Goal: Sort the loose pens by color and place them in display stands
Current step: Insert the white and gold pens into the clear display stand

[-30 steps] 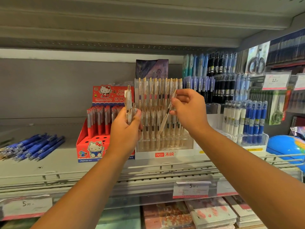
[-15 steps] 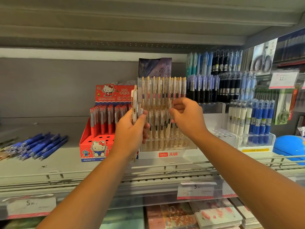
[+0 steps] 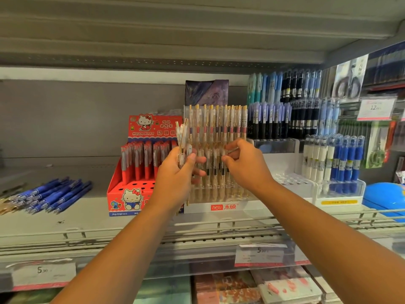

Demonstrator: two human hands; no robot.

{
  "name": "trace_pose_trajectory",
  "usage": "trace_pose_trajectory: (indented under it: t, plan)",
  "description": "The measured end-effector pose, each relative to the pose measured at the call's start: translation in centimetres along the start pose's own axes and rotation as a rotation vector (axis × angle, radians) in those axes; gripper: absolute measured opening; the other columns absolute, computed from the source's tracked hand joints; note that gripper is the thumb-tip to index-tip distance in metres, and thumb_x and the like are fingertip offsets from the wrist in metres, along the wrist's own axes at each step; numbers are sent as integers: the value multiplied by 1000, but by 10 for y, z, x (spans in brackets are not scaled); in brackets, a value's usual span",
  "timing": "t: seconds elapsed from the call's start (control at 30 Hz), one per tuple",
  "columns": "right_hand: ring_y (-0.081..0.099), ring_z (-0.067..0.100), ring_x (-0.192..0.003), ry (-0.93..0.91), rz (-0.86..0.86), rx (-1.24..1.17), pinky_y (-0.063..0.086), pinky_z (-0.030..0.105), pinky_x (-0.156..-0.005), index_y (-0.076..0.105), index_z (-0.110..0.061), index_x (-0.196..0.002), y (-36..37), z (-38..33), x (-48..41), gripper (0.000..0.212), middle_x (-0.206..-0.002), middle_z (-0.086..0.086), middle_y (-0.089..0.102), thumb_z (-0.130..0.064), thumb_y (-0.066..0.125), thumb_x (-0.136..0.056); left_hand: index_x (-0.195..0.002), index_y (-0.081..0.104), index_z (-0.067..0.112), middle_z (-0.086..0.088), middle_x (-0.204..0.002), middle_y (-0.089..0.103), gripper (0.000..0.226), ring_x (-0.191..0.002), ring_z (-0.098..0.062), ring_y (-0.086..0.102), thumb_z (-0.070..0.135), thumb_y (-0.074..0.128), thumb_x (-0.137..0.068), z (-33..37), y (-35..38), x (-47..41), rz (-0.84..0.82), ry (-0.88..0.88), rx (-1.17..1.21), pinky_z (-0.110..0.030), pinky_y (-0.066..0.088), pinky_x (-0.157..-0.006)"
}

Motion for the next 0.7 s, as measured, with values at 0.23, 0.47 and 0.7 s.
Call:
trace_pose_trajectory:
  t: [0.23,0.47,0.7]
  plan:
    - [58,12,-87,-58,27,123,50,29,-76,60,-20,-120,-7,-11,2,31,-108,-3,59,-31,65,-92,-101,63,23,1,-86,73,10,-70,-16,70,20,54,-99,3,-1,2,37,-15,49,-33,60,-56]
    - [58,-2,-78,-89,-36,-239,44,14,-67,67,-22,-91,-11,-42,15,4,-88,-11,65,-19,64,-91,-116,56,18,-2,-92,74,15,-72,-20,72,18,50,-102,3,2,2,-20,-27,60,-35,61,-59]
    - [66,0,-59,132,-206,-611,52,15,-51,62,-7,-100,7,-56,23,19,-89,7,67,-10,73,-85,-118,60,34,9,-103,74,26,-85,-16,74,15,52,-102,5,12,5,-140,7,25,-35,61,-61]
Point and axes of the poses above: each hand's wrist, its own x-axis away from the middle knuckle, its own y-axis out of the palm, z = x × y, the point moved 7 cm from there along -x, towards the middle knuckle
